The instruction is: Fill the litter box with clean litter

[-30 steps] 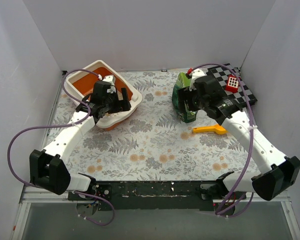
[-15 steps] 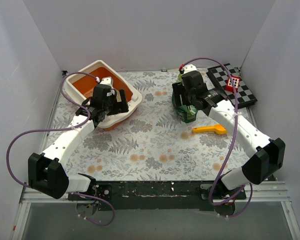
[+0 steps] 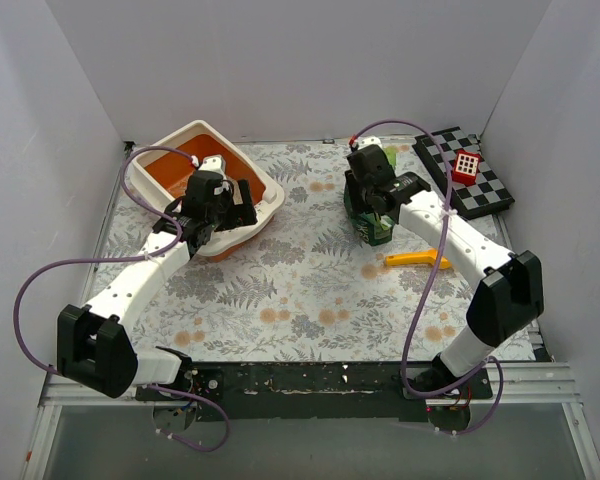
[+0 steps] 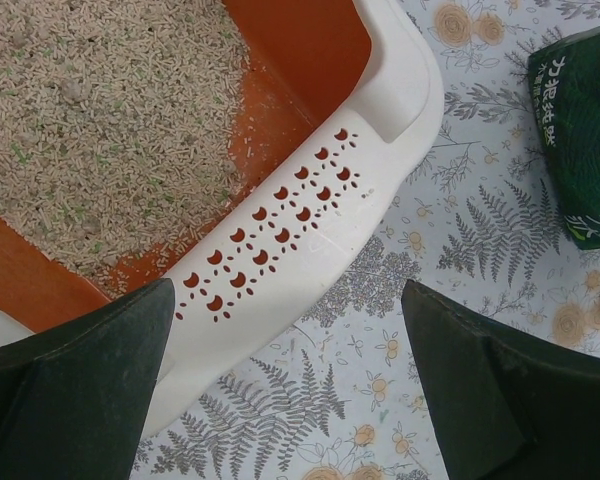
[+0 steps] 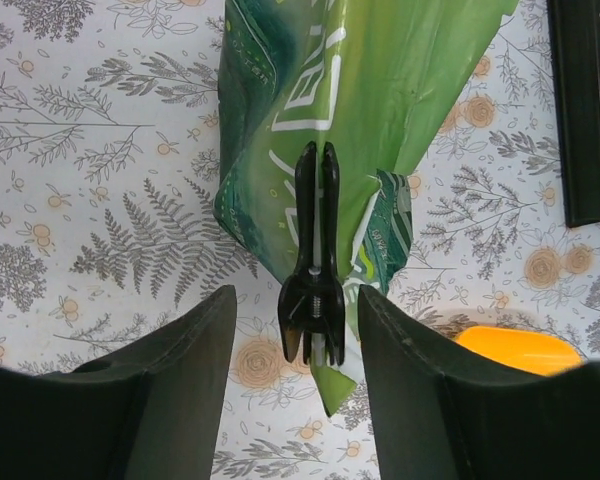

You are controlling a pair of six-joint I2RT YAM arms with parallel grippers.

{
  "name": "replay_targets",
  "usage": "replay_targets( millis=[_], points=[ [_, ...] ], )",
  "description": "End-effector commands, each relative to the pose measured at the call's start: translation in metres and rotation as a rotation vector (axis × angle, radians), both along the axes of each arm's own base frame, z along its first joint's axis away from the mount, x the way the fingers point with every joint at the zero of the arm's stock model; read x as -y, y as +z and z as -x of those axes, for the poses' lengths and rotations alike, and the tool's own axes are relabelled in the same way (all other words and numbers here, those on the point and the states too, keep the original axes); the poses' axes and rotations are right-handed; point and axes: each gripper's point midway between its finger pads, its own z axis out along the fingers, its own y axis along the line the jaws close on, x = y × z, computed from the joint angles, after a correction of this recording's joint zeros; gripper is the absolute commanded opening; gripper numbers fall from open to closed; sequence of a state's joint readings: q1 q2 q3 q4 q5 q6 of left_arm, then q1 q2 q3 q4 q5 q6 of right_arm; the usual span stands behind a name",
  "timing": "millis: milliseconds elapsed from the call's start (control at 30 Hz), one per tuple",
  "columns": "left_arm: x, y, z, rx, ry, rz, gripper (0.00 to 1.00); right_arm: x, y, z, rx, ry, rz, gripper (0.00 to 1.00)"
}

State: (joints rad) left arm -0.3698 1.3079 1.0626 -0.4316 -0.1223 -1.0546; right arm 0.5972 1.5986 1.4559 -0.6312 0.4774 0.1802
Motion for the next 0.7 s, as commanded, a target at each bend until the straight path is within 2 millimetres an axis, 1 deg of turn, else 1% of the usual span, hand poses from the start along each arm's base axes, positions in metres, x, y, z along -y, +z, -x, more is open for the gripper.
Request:
replay_targets(
  millis=[0,67,100,133,167,267,400,467,567,667],
  points=[
    [-0.002,0.007,-0.004,0.040,0.011,-0.007,0.98,0.000,0.018,-0.017,0.062,-0.041,-0.020,0.50],
    [-0.002,0.005,-0.004,0.038,0.012,-0.010,0.98,0.002,0.018,-0.018,0.074,-0.038,-0.008,0.30],
    [-0.001,0.004,-0.004,0.035,0.009,-0.013,0.98,0.003,0.020,-0.019,0.080,-0.039,-0.001,0.14],
    [-0.001,0.002,-0.005,0.031,0.008,-0.014,0.98,0.007,0.023,-0.019,0.083,-0.051,0.016,0.02],
    [-0.001,0.002,-0.005,0.030,0.008,-0.014,0.98,0.011,0.025,-0.017,0.084,-0.061,0.033,0.01],
    [-0.001,0.002,-0.005,0.029,0.010,-0.012,0.98,0.025,0.046,-0.011,0.130,-0.095,0.046,0.01],
    [0.000,0.004,-0.003,0.033,0.007,-0.006,0.98,0.042,0.069,0.012,0.144,-0.112,0.041,0.01],
    [0.000,0.007,-0.002,0.039,0.005,0.000,0.98,0.050,0.070,0.028,0.127,-0.123,0.015,0.01],
    [-0.001,0.009,0.003,0.035,0.005,0.004,0.98,0.064,0.061,0.059,0.068,-0.150,-0.010,0.01],
    [0.002,0.016,0.008,0.037,-0.007,0.032,0.98,0.075,0.039,0.089,0.001,-0.184,-0.055,0.01]
  ],
)
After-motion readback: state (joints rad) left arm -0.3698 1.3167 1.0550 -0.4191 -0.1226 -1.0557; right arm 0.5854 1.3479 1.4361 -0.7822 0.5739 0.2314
